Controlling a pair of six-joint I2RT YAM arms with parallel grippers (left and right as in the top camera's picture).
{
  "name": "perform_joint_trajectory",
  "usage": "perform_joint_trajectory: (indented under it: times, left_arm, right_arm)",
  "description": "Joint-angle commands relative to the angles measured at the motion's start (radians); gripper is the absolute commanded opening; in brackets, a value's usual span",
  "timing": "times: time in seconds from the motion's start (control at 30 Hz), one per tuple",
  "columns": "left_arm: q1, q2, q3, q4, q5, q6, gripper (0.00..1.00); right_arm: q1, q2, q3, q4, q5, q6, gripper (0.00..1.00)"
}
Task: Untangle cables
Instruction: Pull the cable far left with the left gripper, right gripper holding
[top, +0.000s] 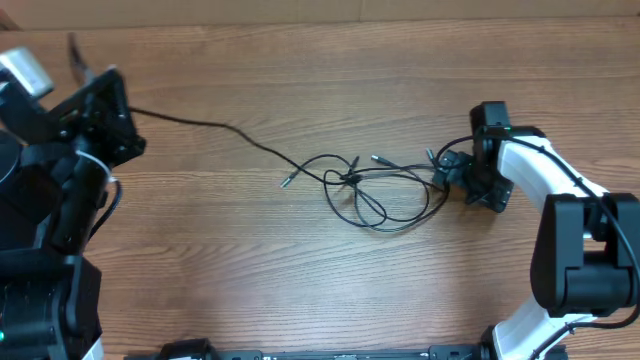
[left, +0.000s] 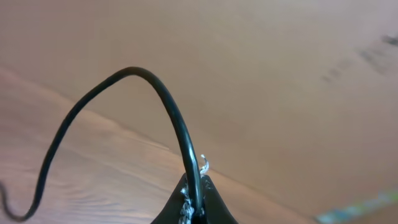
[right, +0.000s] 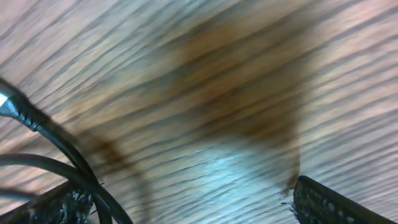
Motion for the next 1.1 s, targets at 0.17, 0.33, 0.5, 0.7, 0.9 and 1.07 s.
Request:
perform_joint_trajectory:
  times: [0.17,0.33,0.5,0.7,0.9,1.07]
  left_arm:
    - [0.042,0.047,0.018,-0.195,-0.239,-0.035,0.04]
    - [0.040,0.185,0.017,-0.336,-0.104,-0.056,0.04]
    - [0.040,0.386,0.017,-0.436,-0.015,-0.033,0.04]
    - [0.040,0.616,0.017,-0.497,0.001,0.084,0.04]
    - [0.040,0.871,0.017,-0.533,0.090,0.210,0.04]
    - [0.040,0.951,0.017,-0.531,0.014,0.211,0.08]
  right_arm:
    - [-0.040,-0.005,-0.013,0.000,0.016,0.046,1.00]
    - [-0.040,-0.005,-0.013,0.000,0.009,0.048,1.00]
    - [-0.040,-0.005,-0.014,0.000,0.009,0.048,1.00]
    - [-0.040,-0.005,-0.045,0.047,-0.036,0.048,1.00]
    - [-0.040,-0.005,-0.046,0.061,-0.063,0.047,1.00]
    - [-0.040,-0.005,-0.046,0.064,-0.063,0.048,1.00]
